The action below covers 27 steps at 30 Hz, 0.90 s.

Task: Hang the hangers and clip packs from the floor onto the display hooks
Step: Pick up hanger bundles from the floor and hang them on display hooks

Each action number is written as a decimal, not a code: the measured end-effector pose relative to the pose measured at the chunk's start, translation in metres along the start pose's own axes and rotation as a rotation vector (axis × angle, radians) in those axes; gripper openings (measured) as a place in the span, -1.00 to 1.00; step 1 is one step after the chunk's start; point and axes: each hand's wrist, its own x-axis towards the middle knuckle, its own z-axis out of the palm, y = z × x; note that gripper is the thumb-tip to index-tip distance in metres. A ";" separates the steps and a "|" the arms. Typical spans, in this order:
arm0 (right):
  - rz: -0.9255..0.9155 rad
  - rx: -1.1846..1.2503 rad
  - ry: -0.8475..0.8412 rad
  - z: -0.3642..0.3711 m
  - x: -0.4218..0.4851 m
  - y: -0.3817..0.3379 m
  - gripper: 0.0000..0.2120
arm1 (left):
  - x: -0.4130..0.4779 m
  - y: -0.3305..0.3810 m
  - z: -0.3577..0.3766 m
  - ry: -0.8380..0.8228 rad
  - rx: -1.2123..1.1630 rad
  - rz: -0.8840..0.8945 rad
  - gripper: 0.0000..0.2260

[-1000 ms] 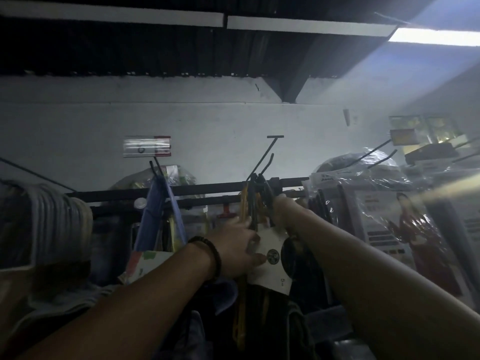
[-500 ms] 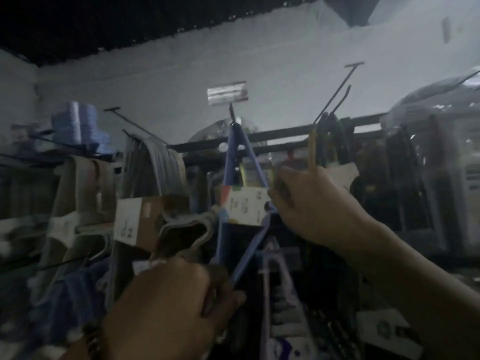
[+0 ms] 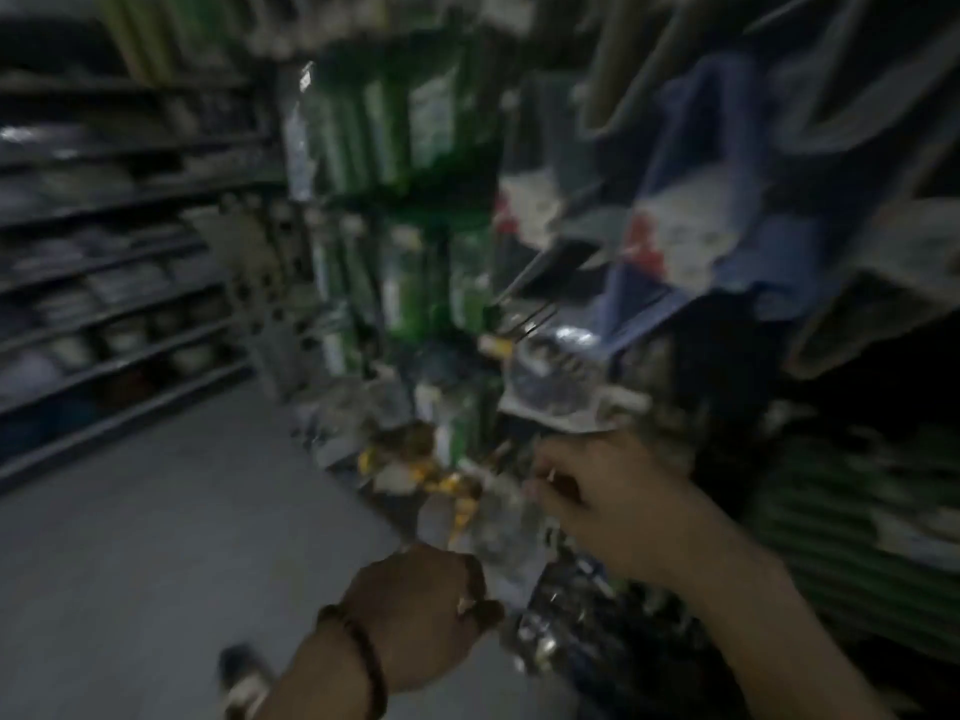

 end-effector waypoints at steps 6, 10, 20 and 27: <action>-0.038 0.169 -0.522 0.196 0.093 -0.092 -0.80 | -0.050 -0.286 0.053 -0.074 -0.158 -0.200 -0.50; -0.083 0.182 -0.772 0.294 0.149 -0.139 -0.78 | -0.044 -0.399 0.094 -0.065 -0.292 -0.383 -0.50; -0.098 0.167 -1.124 0.534 0.332 -0.170 -0.73 | 0.050 -0.568 0.132 0.065 -0.796 -0.740 -0.65; -0.154 0.025 -1.246 0.765 0.426 -0.153 -0.75 | 0.180 -0.707 0.230 -0.060 -0.959 -0.794 -0.73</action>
